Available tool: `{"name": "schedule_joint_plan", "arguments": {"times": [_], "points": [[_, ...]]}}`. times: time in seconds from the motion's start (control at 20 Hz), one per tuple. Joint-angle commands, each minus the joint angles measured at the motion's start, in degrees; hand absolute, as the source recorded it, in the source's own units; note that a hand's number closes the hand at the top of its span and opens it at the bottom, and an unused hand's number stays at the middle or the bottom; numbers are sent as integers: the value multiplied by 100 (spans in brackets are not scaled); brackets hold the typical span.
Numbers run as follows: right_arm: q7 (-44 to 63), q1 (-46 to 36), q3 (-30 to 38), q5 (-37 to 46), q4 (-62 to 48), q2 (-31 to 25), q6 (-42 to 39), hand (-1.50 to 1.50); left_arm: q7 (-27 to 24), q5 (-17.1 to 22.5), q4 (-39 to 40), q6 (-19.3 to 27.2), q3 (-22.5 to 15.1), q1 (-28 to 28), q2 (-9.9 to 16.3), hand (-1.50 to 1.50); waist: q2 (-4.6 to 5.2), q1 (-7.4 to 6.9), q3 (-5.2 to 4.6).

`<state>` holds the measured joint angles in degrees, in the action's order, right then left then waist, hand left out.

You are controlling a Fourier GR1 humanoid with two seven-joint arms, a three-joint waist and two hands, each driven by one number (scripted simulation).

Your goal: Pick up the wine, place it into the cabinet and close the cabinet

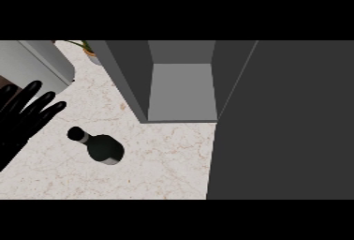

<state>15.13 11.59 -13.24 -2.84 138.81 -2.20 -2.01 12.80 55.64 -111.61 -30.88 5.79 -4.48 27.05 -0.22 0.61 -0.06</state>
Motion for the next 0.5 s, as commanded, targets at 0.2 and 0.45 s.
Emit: {"name": "schedule_joint_plan", "arguments": {"times": [0.2,0.45], "points": [[1285,-129,-775,539,1046,72,462,-150,887,1760,30,72,792,-201,986,-150,7,-55,5],[1624,-304,-1321,1061,1103,133,834,-150,1301,2207,17,431,1088,-395,1387,-150,0,-43,2]]}}
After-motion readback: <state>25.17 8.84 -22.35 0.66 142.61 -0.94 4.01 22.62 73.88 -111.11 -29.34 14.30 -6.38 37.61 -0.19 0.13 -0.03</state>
